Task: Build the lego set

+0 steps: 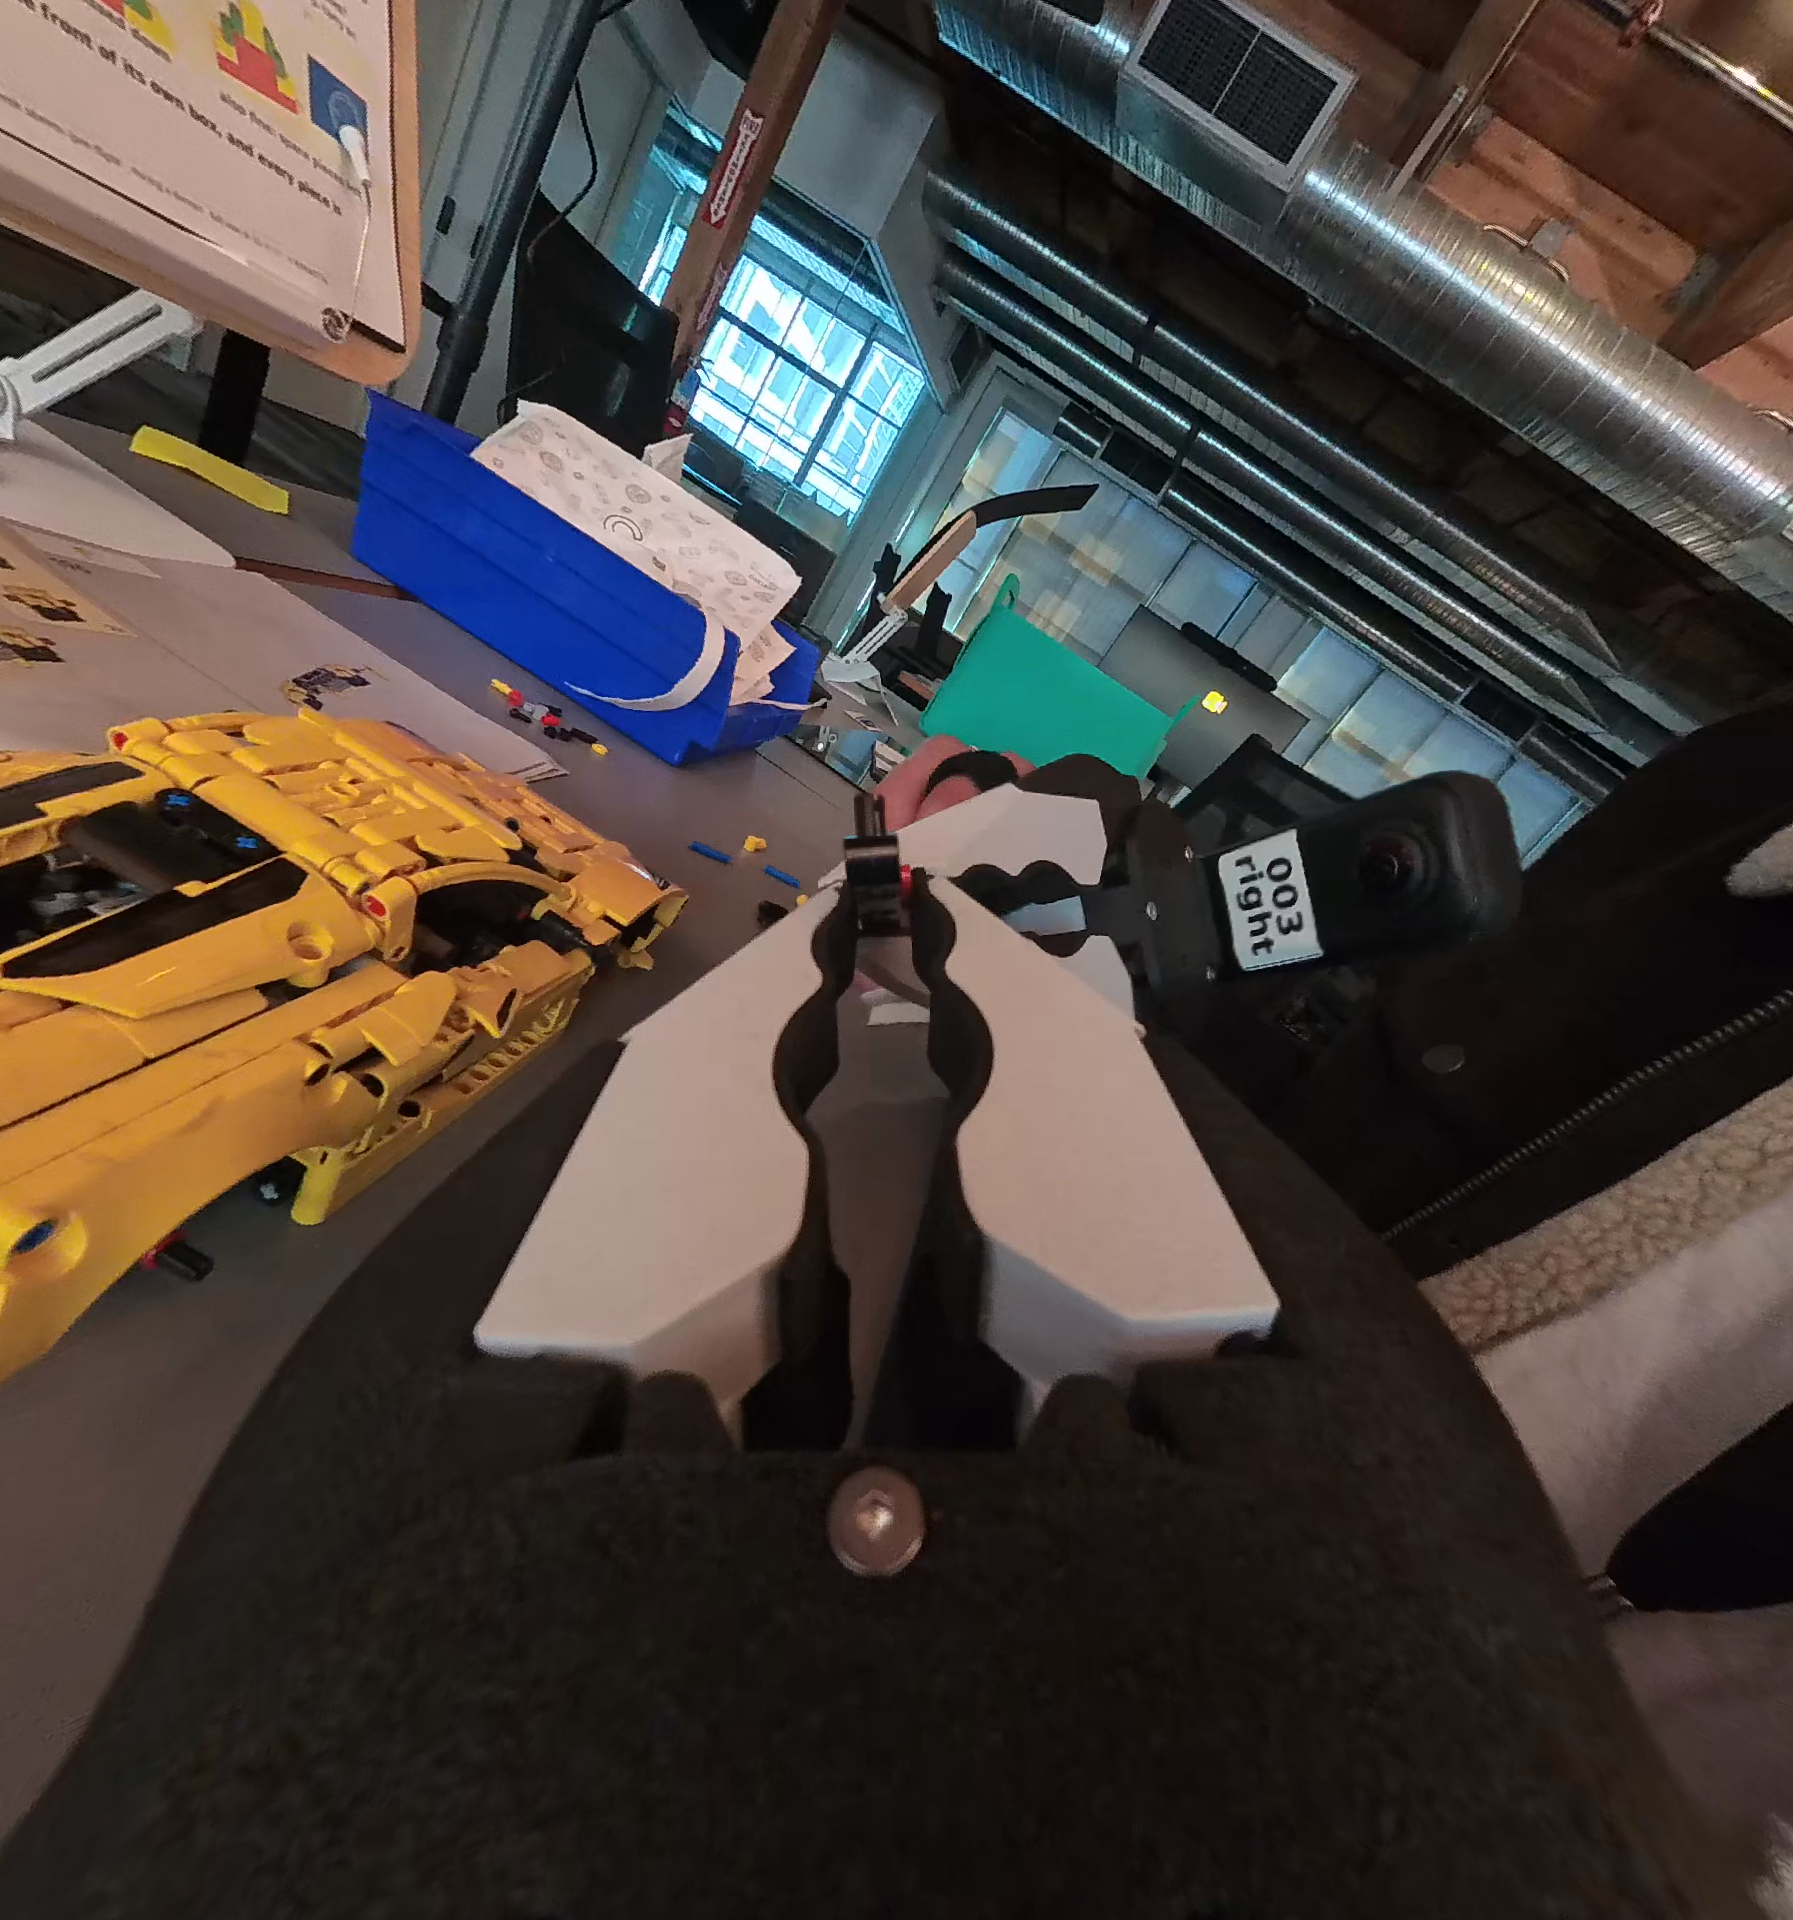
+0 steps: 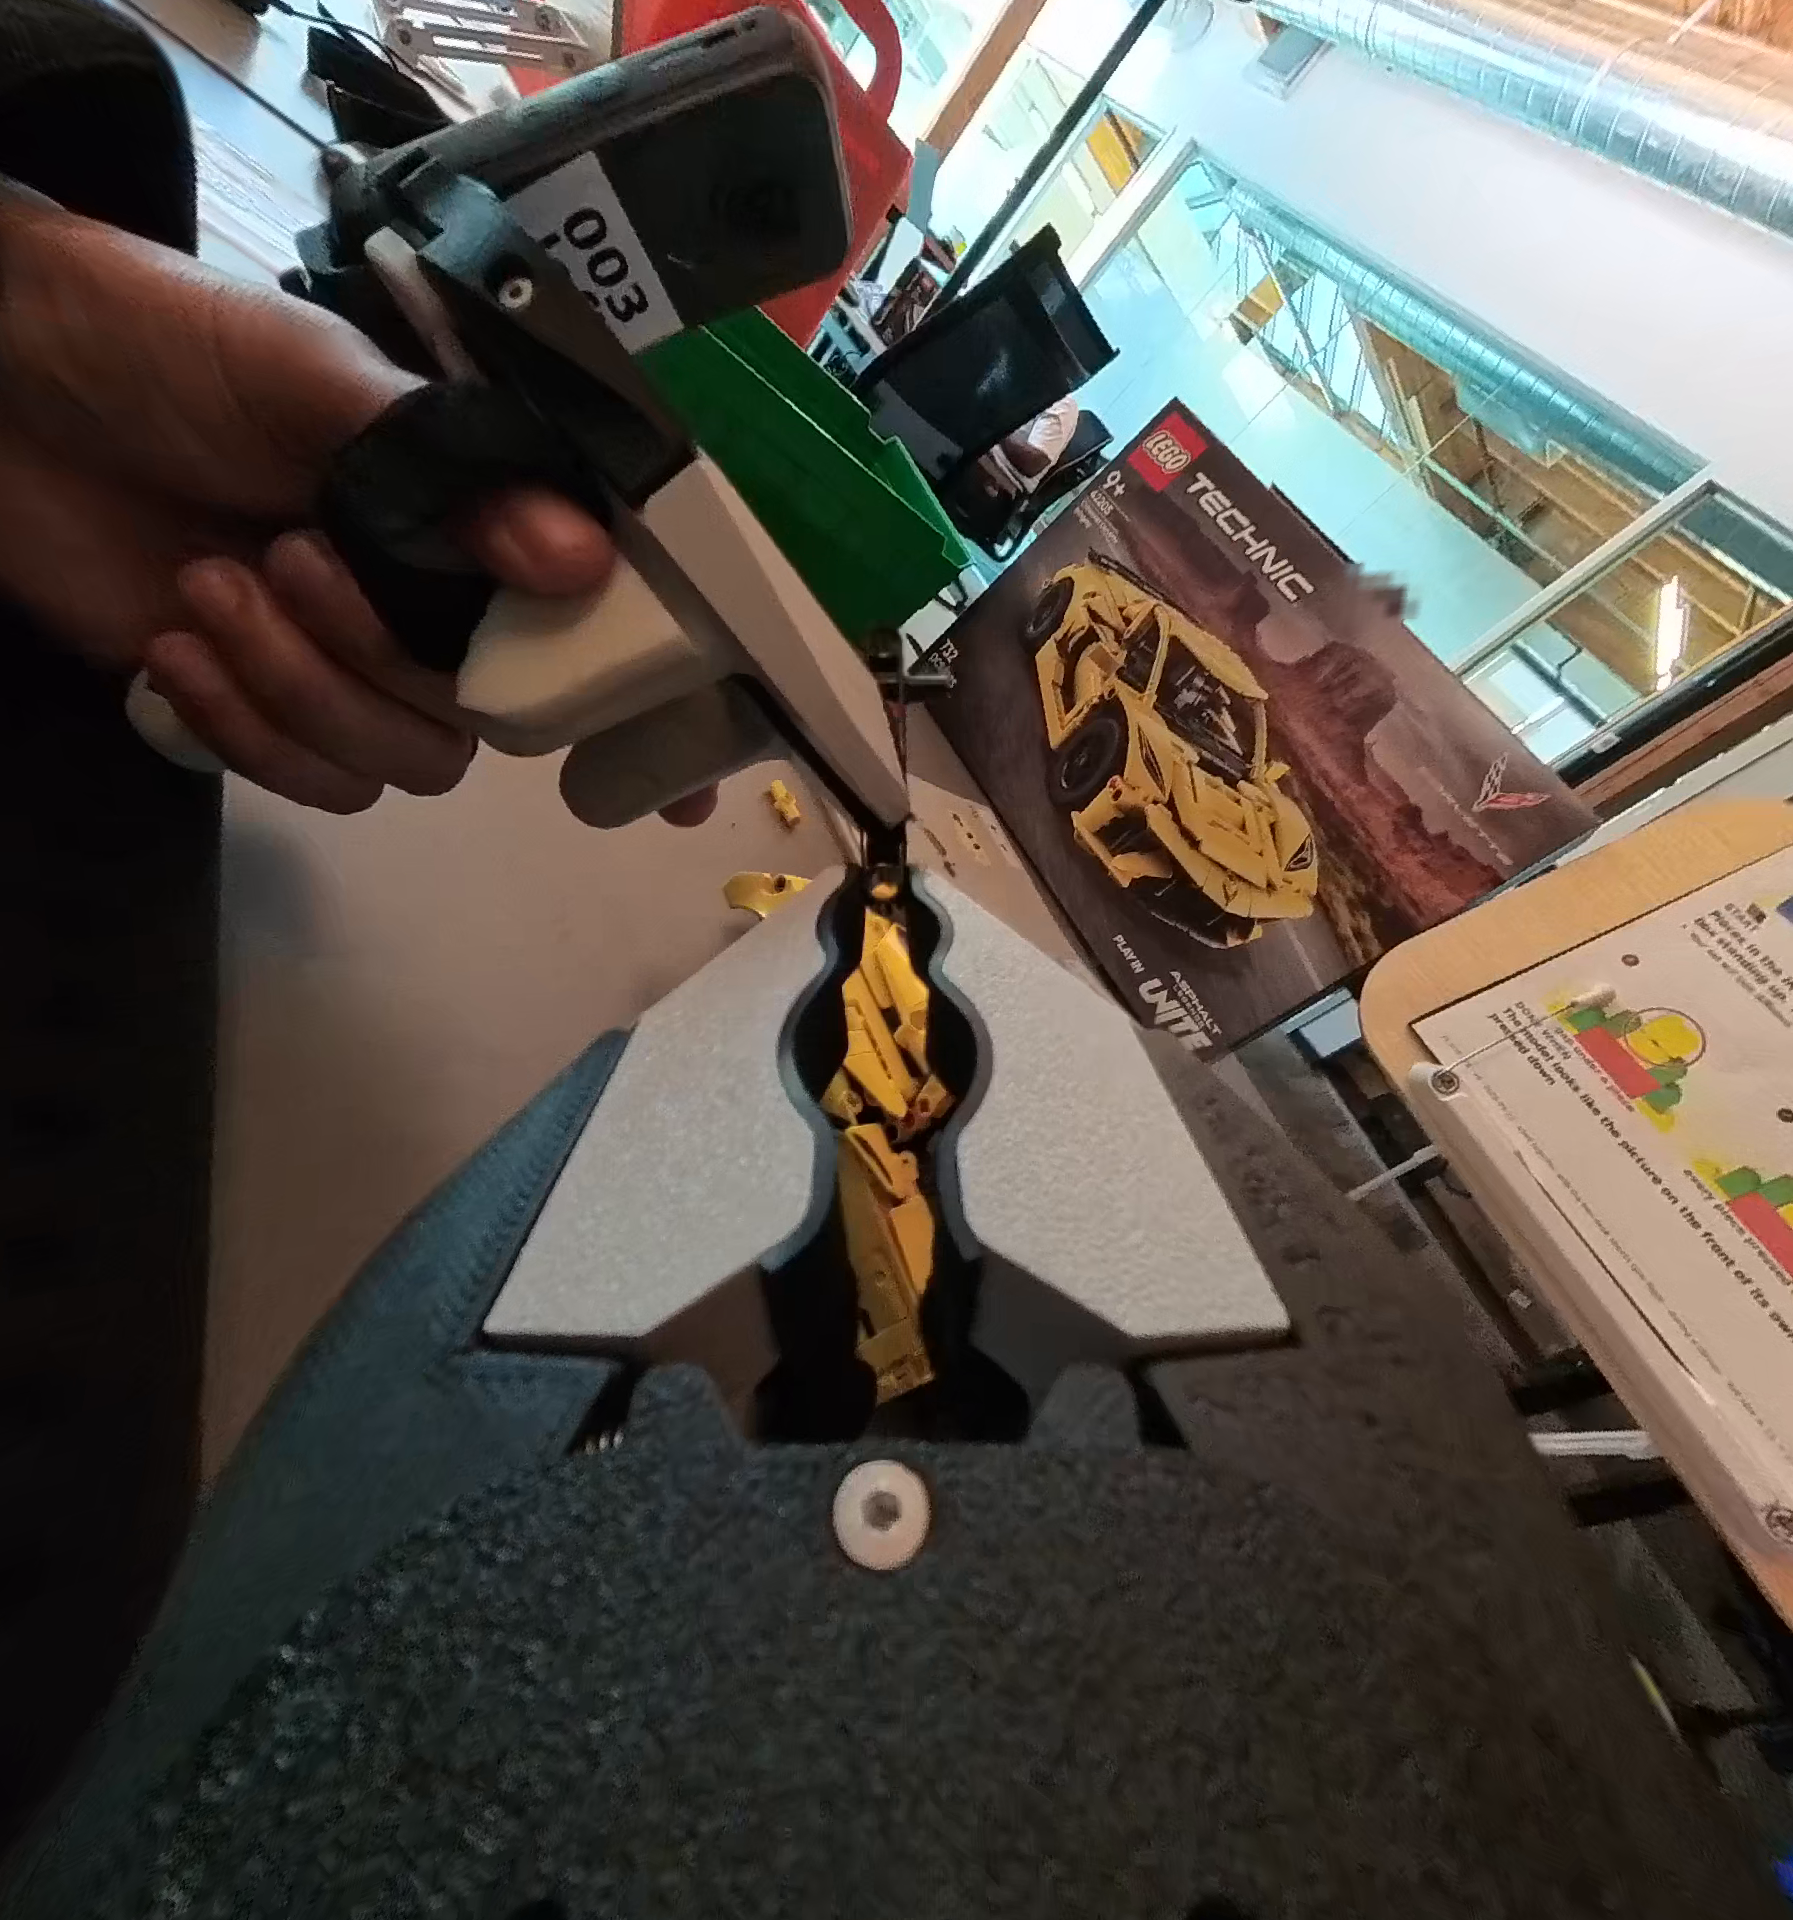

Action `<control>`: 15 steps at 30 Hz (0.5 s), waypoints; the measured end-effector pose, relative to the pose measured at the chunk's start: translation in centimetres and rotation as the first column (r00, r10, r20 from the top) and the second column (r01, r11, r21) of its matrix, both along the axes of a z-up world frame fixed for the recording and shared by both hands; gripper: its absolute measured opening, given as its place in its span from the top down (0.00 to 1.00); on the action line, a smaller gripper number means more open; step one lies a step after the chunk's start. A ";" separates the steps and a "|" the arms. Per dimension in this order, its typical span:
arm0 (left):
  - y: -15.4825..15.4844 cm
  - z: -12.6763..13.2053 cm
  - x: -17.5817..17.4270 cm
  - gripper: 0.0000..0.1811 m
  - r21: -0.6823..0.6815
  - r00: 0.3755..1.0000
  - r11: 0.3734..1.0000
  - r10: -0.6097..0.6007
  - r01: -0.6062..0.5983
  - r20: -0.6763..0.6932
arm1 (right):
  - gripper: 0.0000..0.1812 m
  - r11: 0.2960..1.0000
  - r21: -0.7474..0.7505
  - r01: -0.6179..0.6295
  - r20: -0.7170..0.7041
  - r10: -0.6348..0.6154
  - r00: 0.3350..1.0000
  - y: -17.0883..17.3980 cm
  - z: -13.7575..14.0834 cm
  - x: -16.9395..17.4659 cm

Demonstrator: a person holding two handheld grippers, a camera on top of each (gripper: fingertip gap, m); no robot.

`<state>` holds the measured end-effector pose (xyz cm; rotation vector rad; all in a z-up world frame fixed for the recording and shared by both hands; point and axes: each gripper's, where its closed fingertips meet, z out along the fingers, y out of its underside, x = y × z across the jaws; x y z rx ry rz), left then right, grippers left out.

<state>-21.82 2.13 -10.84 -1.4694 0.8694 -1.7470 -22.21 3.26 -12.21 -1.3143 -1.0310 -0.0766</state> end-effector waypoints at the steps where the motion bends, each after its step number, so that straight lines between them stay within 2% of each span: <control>1: 0.0 0.0 0.0 0.95 -0.003 1.000 1.000 -0.002 0.002 0.001 | 0.97 1.000 -0.005 0.004 -0.004 -0.004 1.000 0.0 0.0 0.0; 8: -0.1 -0.1 0.2 0.95 0.059 0.999 0.998 0.027 -0.025 -0.022 | 0.97 1.000 0.007 0.028 -0.005 -0.028 1.000 0.2 0.2 -0.2; 11: 0.3 0.3 -0.1 0.95 0.148 0.996 0.985 0.091 -0.086 -0.025 | 0.96 0.999 -0.023 0.030 -0.055 -0.031 0.998 0.2 0.3 -0.1; 13: 1.1 0.9 -1.0 0.95 0.161 0.990 0.977 0.142 -0.140 0.001 | 0.92 0.995 -0.087 0.040 -0.097 -0.049 0.994 0.3 0.3 1.3; 15: 1.9 0.8 -1.6 0.95 0.132 0.986 0.977 0.166 -0.165 -0.002 | 0.90 0.979 -0.191 0.072 -0.125 -0.097 0.987 0.5 0.1 4.2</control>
